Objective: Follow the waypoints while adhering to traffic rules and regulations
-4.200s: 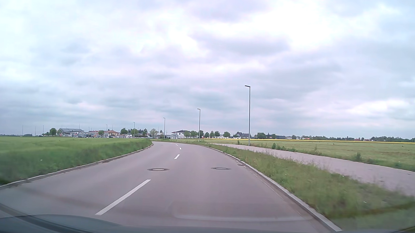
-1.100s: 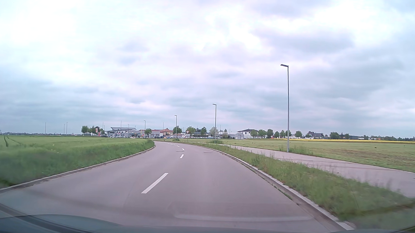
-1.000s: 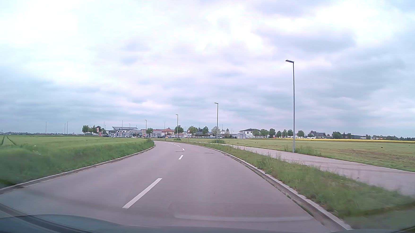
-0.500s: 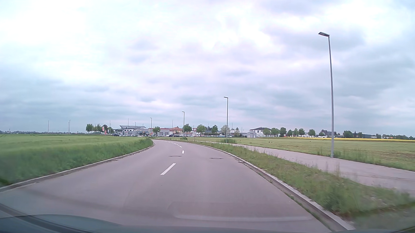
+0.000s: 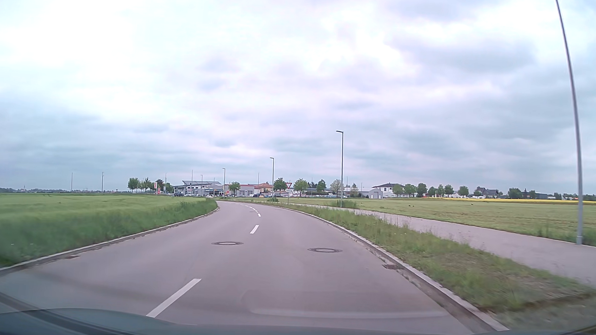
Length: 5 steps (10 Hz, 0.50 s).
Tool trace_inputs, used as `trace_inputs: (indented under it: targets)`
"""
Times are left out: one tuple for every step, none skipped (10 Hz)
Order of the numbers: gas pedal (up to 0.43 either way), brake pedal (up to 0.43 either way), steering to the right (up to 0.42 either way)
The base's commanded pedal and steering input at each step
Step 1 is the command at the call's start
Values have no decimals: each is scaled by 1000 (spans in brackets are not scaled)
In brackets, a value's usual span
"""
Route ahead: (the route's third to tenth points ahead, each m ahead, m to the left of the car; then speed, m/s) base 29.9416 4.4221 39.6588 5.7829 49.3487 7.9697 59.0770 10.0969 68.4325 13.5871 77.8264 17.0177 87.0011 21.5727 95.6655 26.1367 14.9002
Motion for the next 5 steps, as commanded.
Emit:
trace_inputs:
  targets:
    - [130,0,-24]
    - [130,0,-23]
    - [130,0,-24]
    - [130,0,-24]
    - [130,0,-23]
